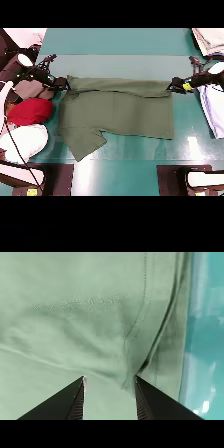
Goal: Fold the shirts.
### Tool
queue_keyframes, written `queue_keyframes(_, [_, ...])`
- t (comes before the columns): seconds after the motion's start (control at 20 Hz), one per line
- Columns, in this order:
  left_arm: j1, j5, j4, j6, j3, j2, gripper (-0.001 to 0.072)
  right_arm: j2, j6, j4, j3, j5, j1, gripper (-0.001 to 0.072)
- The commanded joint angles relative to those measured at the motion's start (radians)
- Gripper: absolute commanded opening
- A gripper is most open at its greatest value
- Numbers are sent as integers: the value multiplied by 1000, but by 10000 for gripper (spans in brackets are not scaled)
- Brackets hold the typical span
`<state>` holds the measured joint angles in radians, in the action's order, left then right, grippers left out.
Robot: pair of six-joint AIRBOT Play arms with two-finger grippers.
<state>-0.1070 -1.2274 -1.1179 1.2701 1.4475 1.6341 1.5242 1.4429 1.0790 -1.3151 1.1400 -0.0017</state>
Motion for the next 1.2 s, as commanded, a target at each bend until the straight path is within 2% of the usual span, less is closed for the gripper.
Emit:
queue_keyframes(0.0, [-57, -84, -5, 35, -40, -70, 601, -80, -45, -65, 7, 101, -61, 370])
queue_keyframes(0.1, [-84, -92, -7, 47, -182, -183, 601, -142, -68, -65, 7, 183, -98, 370])
queue_keyframes(0.2, [-81, -87, -34, 103, -381, -319, 600, -188, -81, -65, 7, 219, -115, 370])
queue_keyframes(0.4, [-80, -67, -19, 141, -785, -636, 601, -237, -93, -65, 7, 221, -115, 369])
queue_keyframes(0.55, [-80, -71, 29, 145, -976, -813, 600, -235, -102, -64, 7, 220, -97, 370])
queue_keyframes(0.8, [-80, -52, 61, 148, -1088, -854, 601, -235, -102, -66, 7, 226, -92, 369])
queue_keyframes(1.15, [-80, 97, 132, 117, -1091, -853, 600, -235, -102, -65, 7, 229, -92, 369])
